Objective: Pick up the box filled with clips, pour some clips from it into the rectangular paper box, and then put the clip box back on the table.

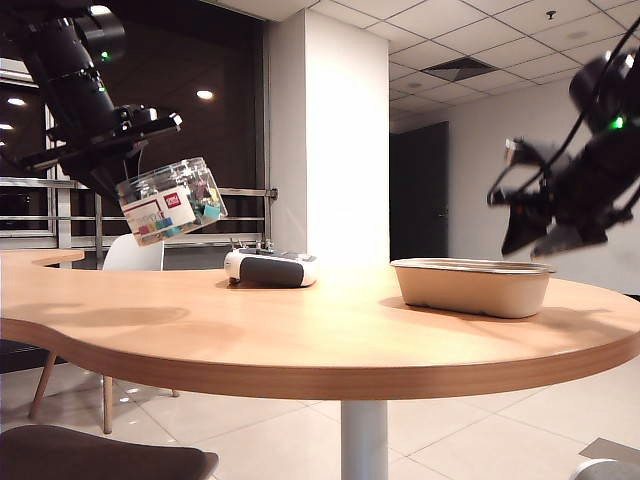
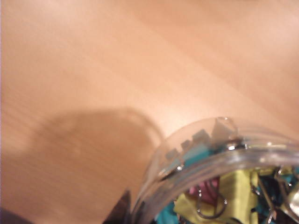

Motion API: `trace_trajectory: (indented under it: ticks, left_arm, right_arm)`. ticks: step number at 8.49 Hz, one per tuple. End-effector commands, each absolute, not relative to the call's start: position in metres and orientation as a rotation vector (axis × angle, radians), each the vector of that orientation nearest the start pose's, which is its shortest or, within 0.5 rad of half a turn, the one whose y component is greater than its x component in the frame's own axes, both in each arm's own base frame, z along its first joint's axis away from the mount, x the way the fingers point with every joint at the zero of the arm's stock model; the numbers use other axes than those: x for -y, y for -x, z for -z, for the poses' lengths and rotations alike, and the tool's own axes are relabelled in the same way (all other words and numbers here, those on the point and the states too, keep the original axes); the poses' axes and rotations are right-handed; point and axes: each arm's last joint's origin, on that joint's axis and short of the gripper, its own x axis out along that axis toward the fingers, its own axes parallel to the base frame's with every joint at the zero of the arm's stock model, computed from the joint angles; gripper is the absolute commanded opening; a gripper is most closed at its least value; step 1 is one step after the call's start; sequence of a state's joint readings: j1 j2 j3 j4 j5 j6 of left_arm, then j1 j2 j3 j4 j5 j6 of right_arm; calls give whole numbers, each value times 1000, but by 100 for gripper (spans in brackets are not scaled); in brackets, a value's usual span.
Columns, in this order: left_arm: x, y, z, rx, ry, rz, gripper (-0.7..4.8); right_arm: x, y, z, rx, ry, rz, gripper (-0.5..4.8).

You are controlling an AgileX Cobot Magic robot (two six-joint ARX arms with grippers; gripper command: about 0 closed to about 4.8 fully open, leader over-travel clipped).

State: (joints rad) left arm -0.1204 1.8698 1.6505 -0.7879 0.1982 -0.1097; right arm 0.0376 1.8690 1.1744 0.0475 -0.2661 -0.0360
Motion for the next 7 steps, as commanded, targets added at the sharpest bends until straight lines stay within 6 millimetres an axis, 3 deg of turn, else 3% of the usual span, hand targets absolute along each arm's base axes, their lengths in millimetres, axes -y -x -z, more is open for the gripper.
trace_trajectory:
  ticks: [1, 2, 3, 6, 7]
  left_arm:
    - [55, -398, -286, -997, 155, 241, -6]
    - [55, -398, -286, -996, 155, 241, -6]
    - [55, -398, -287, -995, 172, 258, -6]
    - [55, -398, -287, -995, 172, 258, -6]
    - [55, -398, -287, -995, 172, 258, -6]
  right_arm:
    - [-24, -401, -182, -656, -56, -332, 207]
    - [-24, -401, -178, -674, -59, -332, 187]
    - [-30, -400, -176, -690, -87, -417, 62]
    - [-37, -399, -176, -689, -89, -462, 61]
    - [-65, -394, -177, -680, -94, -655, 61]
